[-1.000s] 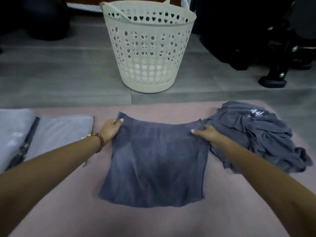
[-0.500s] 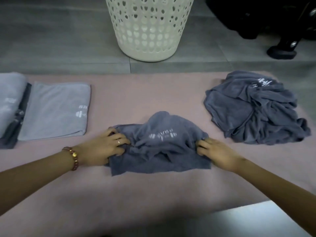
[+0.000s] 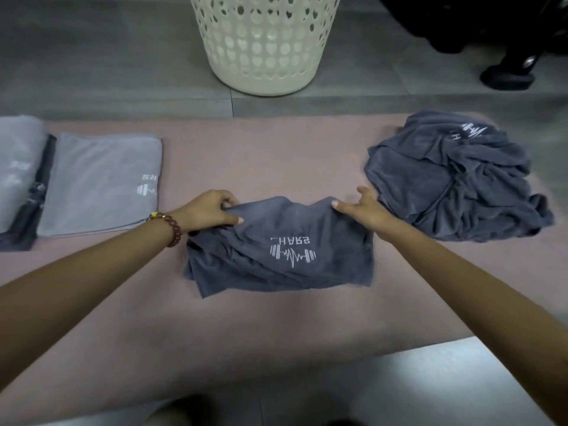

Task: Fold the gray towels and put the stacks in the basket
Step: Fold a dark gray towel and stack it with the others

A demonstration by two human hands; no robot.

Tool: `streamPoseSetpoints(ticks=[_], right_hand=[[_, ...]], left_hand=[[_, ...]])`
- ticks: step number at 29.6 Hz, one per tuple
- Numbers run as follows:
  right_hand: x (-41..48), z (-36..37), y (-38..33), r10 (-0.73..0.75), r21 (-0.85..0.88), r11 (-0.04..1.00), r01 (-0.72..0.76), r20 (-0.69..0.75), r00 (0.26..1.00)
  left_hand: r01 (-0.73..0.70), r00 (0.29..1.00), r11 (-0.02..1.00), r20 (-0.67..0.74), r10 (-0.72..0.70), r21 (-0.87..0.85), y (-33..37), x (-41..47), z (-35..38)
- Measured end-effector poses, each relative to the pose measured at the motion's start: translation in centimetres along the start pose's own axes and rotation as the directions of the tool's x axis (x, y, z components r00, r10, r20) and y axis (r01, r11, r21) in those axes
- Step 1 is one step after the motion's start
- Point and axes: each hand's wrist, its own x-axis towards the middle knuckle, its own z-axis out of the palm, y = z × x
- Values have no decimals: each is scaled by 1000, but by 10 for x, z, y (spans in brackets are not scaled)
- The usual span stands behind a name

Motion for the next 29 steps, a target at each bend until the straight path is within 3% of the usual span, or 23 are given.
streamPoseSetpoints(ticks=[2, 7, 12, 14, 16, 17, 19, 21, 23, 25, 29], right_hand=[[14, -6, 0, 94, -74, 993, -87, 85, 992], [22, -20, 1, 77, -230, 973, 6, 349, 934], [24, -52, -36, 46, -312, 946, 85, 391, 919], [33, -70, -64, -20, -442, 887, 135, 257, 966], [45, -86, -92, -261, -515, 834, 198, -52, 964], [48, -93, -107, -371, -475, 851, 223, -244, 896], [44, -104, -135, -445, -293, 895, 336, -540, 715], [30, -105, -145, -478, -204, 856, 476, -664, 575], [11, -89, -126, -492, -125, 806, 579, -685, 537], [-5, -64, -77, -504, -71, 787, 612, -646, 573], [-32, -23, 30, -544, -134, 824, 551, -462, 700]], left_hand=[[-105, 994, 990, 13, 104, 90, 2, 0, -1], [-256, 967, 959, 16, 256, 117, 11, -8, -15], [-245, 910, 864, -203, 362, 441, 32, -2, -51], [-238, 849, 861, -334, 409, 450, 51, 9, -71], [-260, 741, 855, -475, 474, 448, 76, 20, -92], [-256, 662, 855, -563, 495, 451, 90, 23, -103], [-192, 487, 877, -733, 476, 441, 117, 22, -122], [-219, 313, 856, -797, 517, 469, 131, 11, -127], [-279, 209, 750, -724, 657, 600, 120, -6, -116], [-305, 239, 615, -566, 789, 727, 84, -22, -88], [-399, 451, 434, -239, 860, 808, 8, -55, -27]])
